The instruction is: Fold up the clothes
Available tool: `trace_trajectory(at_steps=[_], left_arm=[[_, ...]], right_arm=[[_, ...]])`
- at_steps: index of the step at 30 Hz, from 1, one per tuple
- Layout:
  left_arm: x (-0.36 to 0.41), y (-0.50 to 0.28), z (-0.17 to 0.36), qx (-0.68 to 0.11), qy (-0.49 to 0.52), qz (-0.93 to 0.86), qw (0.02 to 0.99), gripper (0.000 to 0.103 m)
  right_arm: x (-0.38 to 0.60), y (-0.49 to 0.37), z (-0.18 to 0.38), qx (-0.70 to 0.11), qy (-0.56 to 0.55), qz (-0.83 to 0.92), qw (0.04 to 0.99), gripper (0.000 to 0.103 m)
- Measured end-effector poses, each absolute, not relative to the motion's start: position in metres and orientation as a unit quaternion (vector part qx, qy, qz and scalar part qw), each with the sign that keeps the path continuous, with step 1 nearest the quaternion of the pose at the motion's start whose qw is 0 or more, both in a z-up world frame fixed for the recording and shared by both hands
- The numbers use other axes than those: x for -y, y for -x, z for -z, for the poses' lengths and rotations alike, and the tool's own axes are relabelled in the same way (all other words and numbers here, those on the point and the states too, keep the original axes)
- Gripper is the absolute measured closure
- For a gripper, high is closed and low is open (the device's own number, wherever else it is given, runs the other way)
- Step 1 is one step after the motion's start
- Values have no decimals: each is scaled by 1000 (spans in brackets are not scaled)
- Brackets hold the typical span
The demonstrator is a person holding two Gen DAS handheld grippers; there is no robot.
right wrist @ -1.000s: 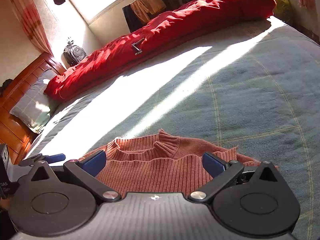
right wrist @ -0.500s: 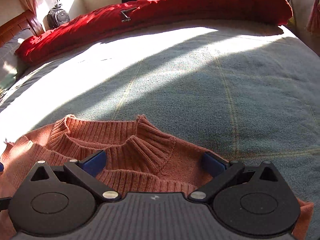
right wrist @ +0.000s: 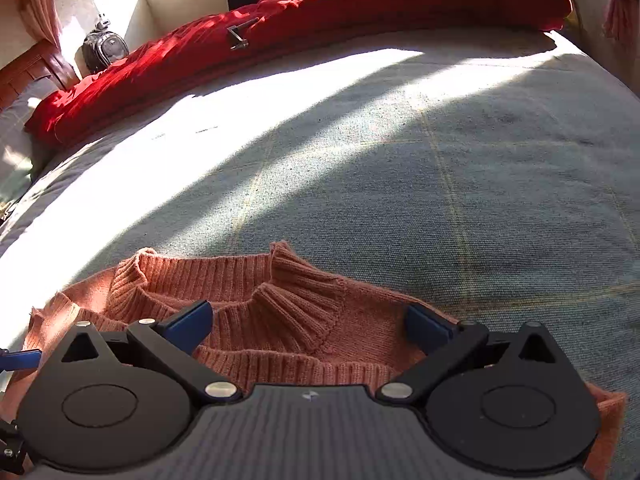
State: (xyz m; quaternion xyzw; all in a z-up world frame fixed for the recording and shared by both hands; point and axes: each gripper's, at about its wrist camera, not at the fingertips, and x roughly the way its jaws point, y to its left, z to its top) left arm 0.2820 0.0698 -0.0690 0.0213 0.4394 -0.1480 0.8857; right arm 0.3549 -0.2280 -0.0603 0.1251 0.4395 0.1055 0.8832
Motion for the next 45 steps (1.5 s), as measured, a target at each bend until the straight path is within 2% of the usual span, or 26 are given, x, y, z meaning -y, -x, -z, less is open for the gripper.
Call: trace_trajectory(at_steps=[6,13,21,27,30,39,45], left_arm=[[-103,-304,54,-417,38,163,893,0],[-121,-359,88,-467,105,204,854,0],[-122,-385,85,-466,76,193,860,1],[-154,-359,28,-413,88,219,880,0],[-159,-341,17,-411,83,234,877,0],[-144,-339,85,-487,104,203,843,1],[-140,-336,58,-456,93,124,877,1]], right_arm=[[239,-306,24,-406,-139,-100,898,0],[243,-262,42,-428,-155,-44,889,0],[233,-230,52,-441,-153,20,884,0],[234,-218,40,-431,-162,47,886,0],[233,-218,37,-430,-164,51,886,0],[229,-223,39,-440,-152,33,885,0],[252,-217,31,-426,-140,17,894,0]])
